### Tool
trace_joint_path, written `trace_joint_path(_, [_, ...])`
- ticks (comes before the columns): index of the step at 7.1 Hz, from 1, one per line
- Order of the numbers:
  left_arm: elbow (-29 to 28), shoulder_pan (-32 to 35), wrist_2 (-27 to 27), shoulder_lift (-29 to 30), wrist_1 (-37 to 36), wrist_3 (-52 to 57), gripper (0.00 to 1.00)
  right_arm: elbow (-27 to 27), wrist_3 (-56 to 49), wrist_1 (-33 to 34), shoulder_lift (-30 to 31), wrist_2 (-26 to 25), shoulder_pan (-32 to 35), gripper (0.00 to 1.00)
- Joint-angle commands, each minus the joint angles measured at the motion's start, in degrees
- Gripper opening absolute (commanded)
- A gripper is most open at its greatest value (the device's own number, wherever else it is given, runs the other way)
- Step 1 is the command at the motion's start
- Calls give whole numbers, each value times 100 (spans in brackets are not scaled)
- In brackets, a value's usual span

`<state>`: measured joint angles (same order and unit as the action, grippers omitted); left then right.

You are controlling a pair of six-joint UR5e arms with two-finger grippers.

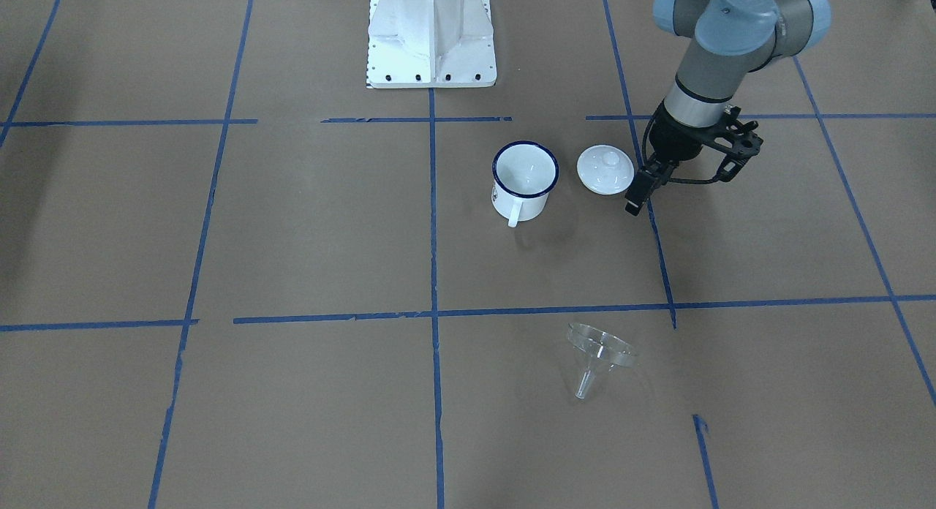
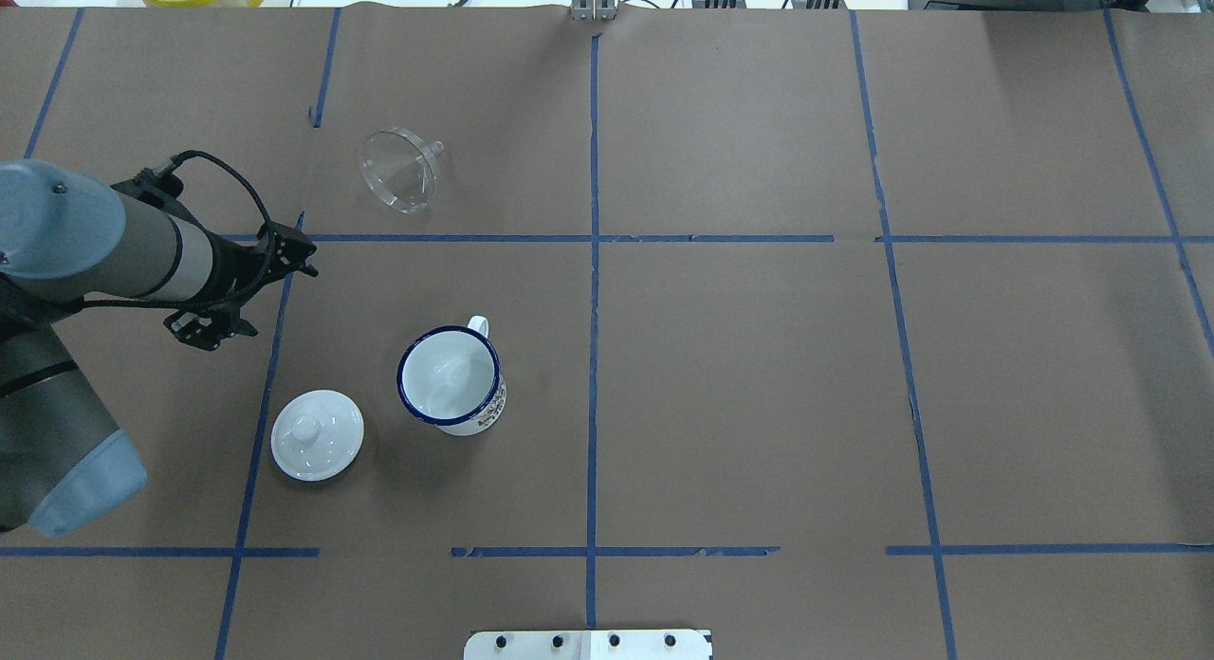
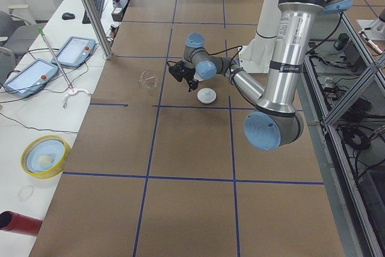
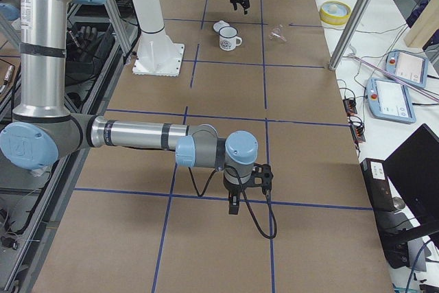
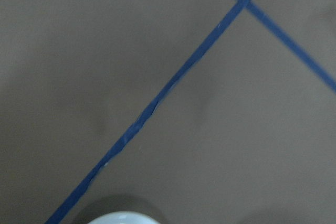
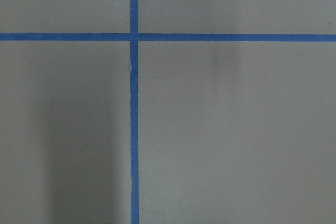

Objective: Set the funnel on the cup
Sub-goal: 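Open the left gripper to release the lid and raise it, then move the left gripper to the clear glass funnel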

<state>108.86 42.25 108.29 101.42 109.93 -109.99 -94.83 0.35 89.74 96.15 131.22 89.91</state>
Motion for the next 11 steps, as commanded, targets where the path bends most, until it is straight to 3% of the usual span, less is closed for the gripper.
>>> trace_joint_path(1, [-1003,378,-44,508,1700,-1334,99,0,0,0,0,0,0,100])
trace_joint_path(3, [-1785,407,-962,1009,2765,-2189,99,0,0,0,0,0,0,100])
trace_joint_path(4, [-2085,398,-1037,1134,3171,-2489,99,-9,0,0,0,0,0,100])
trace_joint_path(5, [-2210,389,-1394,1187,3332,-2570,99,-9,0,0,0,0,0,100])
trace_joint_path(6, [-2716,372,-1964,1449,3708,-2963,99,0,0,0,0,0,0,100])
trace_joint_path(11, [-3134,144,-2083,1618,4081,-3572,100,-9,0,0,0,0,0,100])
